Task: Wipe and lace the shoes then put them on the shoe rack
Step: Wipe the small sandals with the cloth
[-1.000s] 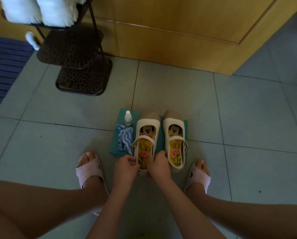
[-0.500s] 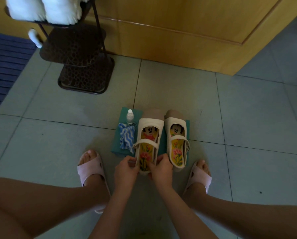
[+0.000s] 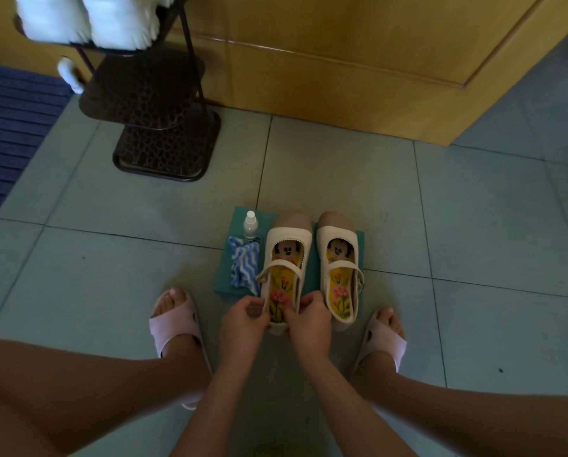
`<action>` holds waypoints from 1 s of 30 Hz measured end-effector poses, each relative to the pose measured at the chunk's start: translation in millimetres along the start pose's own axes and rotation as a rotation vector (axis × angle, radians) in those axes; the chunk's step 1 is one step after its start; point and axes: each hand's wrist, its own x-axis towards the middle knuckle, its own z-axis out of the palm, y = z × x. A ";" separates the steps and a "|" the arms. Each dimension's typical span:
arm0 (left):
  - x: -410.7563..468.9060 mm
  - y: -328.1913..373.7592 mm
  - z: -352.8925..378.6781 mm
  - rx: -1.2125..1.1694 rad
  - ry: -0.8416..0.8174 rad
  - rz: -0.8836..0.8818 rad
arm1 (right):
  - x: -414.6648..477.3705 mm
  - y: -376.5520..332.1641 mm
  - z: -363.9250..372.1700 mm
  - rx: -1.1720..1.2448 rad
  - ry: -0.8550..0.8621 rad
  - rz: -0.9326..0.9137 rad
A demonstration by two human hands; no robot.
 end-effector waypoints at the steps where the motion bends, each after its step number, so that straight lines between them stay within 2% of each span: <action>1: 1.0 -1.0 0.5 0.007 -0.005 0.001 | 0.7 -1.3 -0.4 -0.008 -0.005 0.006; 5: 2.1 2.8 -0.3 0.018 -0.004 -0.011 | 2.2 -9.3 -3.3 -0.012 -0.020 0.016; 11: -1.5 21.4 -3.6 0.077 -0.006 -0.011 | -21.1 -15.6 -27.4 -0.038 -0.067 -0.084; 16: -18.1 62.5 -2.1 0.195 0.101 0.216 | -20.9 -19.9 -80.5 0.051 0.034 -0.177; 19: -28.0 88.2 12.4 0.144 -0.040 0.265 | -1.5 -11.3 -108.9 -0.013 -0.020 -0.195; 21: -30.7 96.7 24.0 0.152 -0.150 0.250 | 4.6 -2.6 -117.3 -0.261 -0.077 -0.240; 24: -28.8 99.6 37.3 0.214 -0.216 0.218 | 3.8 8.1 -115.8 -0.569 -0.021 -0.335; 27: -25.3 99.1 45.0 0.284 -0.240 0.198 | 3.1 13.4 -110.2 -0.605 0.018 -0.440; 30: -21.9 97.7 51.2 0.290 -0.273 0.154 | 3.7 18.0 -109.8 -0.395 0.063 -0.390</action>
